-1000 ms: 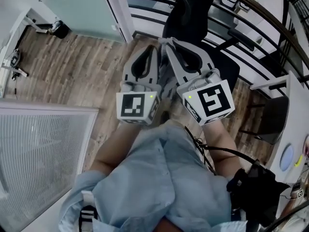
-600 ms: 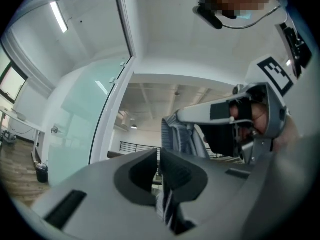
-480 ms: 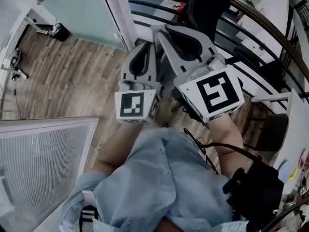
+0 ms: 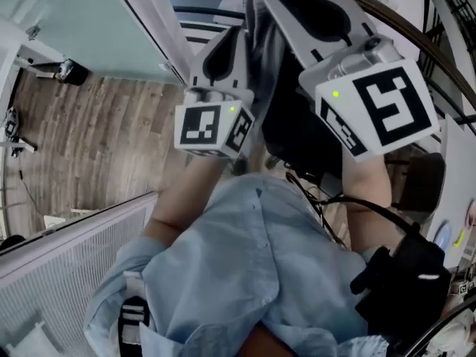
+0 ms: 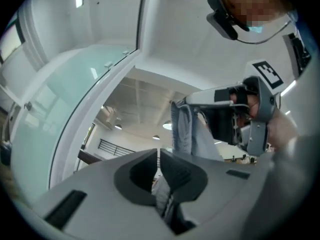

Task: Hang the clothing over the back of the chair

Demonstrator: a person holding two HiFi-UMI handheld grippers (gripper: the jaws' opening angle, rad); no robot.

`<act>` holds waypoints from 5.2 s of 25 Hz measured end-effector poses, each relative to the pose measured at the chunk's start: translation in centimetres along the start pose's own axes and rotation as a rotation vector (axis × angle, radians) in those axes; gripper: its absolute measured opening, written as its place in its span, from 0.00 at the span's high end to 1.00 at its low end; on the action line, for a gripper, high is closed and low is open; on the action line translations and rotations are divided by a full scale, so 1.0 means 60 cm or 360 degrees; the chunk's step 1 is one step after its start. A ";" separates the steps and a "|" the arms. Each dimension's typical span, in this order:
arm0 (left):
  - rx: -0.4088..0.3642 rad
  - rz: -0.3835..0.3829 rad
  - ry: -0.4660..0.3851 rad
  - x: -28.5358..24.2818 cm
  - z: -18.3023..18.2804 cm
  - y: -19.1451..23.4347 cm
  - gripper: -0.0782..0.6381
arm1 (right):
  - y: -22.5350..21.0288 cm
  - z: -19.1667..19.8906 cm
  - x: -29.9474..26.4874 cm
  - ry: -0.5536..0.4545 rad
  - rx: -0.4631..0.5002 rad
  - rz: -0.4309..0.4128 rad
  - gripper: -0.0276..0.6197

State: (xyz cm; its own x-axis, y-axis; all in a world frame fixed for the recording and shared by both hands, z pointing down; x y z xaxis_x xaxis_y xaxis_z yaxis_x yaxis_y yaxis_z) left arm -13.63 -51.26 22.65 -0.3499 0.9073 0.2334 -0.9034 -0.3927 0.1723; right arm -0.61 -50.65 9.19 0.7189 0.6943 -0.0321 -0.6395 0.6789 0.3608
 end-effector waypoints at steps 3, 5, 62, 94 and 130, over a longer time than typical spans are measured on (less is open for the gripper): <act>0.0012 0.0050 0.0023 -0.016 0.032 0.016 0.86 | -0.007 0.045 -0.008 0.0008 -0.0006 0.0073 0.91; 0.0032 0.0031 0.0114 -0.014 0.061 0.035 0.86 | -0.013 0.074 -0.013 0.0046 -0.0069 0.0086 0.91; -0.0066 0.0152 0.0195 -0.021 0.062 -0.103 0.86 | -0.099 0.488 0.185 0.0374 -0.0828 0.0636 0.76; -0.0127 0.0134 0.0148 0.087 0.048 -0.182 0.86 | 0.038 0.362 0.239 0.0210 -0.0777 0.0400 0.66; -0.0182 0.0076 0.0099 0.055 0.039 -0.143 0.86 | 0.060 0.233 0.153 -0.0038 -0.0455 0.0394 0.94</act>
State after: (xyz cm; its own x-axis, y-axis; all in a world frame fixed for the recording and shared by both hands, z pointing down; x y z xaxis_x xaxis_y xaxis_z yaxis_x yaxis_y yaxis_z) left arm -6.46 -45.28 24.17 -0.4048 0.8968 0.1785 -0.9063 -0.4194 0.0515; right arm 7.50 -45.14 23.26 0.5370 0.8423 0.0464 -0.8425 0.5328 0.0801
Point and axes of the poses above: the fingertips, and each gripper's own axes: x backward along the fingers, y to its left, z out of its underside, the point moved 9 cm from there along x, backward along the fingers, and after that the axes turned 3 degrees about y, right-handed, at the moved point
